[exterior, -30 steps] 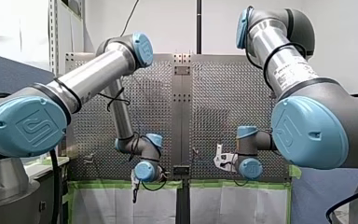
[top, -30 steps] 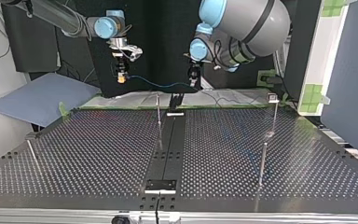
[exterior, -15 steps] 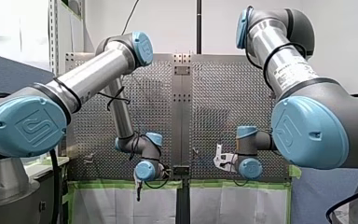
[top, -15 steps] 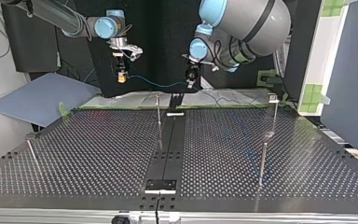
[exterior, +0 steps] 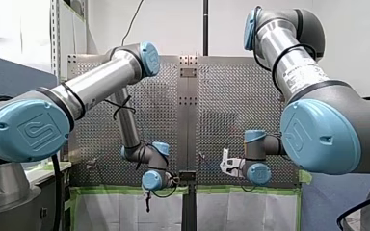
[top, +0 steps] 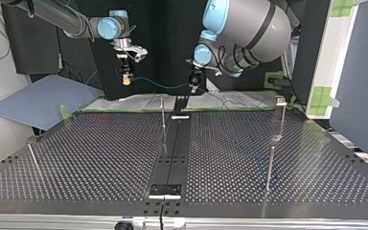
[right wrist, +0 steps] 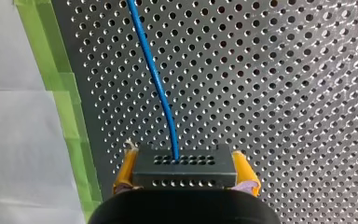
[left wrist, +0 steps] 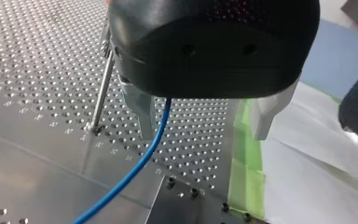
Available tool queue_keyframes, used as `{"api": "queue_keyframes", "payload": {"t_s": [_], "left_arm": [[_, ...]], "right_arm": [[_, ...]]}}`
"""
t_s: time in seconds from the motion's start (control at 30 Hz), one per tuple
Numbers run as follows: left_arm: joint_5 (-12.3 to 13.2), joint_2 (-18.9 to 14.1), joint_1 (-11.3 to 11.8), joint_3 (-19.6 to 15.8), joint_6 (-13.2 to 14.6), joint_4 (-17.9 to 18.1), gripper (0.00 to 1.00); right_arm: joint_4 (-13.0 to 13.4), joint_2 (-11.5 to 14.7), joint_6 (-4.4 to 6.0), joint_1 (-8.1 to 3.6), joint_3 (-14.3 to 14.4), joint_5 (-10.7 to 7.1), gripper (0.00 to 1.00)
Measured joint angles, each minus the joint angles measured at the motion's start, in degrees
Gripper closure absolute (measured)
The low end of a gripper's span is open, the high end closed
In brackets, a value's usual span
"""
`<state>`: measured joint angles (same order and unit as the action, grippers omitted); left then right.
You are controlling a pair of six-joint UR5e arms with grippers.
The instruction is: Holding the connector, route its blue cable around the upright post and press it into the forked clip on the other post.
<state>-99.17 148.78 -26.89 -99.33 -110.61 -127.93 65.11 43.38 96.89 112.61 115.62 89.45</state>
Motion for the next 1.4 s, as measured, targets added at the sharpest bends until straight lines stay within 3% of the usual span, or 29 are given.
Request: {"api": "queue_keyframes", "payload": {"t_s": [0.3,0.6,0.7,0.77,0.8,0.87,0.93,0.97,1.0,1.03,1.4], "left_arm": [[0.3,0.4,1.7,1.6,-1.7,0.1,0.00],[1.0,0.4,3.0,1.6,-2.2,0.0,0.00],[1.1,0.4,3.7,1.6,-2.2,0.0,0.08],[1.1,0.4,3.9,1.6,-2.0,-0.1,0.27],[1.2,0.4,4.0,1.6,-2.0,-0.1,0.27],[1.5,0.4,4.1,1.6,-1.9,-0.1,0.51],[1.9,0.4,4.1,1.6,-1.8,-0.1,0.56],[2.3,0.4,4.2,1.6,-1.8,-0.1,0.72],[2.7,0.4,4.2,1.6,-1.8,-0.1,0.72],[3.1,0.4,4.2,1.6,-1.8,-0.1,0.81],[5.9,0.2,4.8,1.6,-1.4,-0.2,0.77]], "right_arm": [[0.0,0.0,-0.35,0.04,-0.4,-3.13,1.00],[-0.2,0.0,-0.63,-0.18,-0.4,-3.52,1.00],[-0.4,0.0,-0.68,-0.22,-0.4,-3.50,1.00],[-0.5,0.0,-0.71,-0.22,-0.4,-3.49,1.00],[-0.5,0.0,-0.74,-0.23,-0.4,-3.48,1.00],[-0.5,0.0,-0.77,-0.23,-0.4,-3.48,1.00],[-0.6,0.0,-0.79,-0.24,-0.4,-3.44,1.00],[-0.6,0.0,-0.80,-0.24,-0.4,-3.43,1.00],[-0.6,0.0,-0.80,-0.24,-0.4,-3.42,1.00],[-0.6,0.0,-0.82,-0.24,-0.4,-3.41,1.00],[-0.6,0.0,-0.90,-0.37,-0.4,-3.31,1.00]]}}
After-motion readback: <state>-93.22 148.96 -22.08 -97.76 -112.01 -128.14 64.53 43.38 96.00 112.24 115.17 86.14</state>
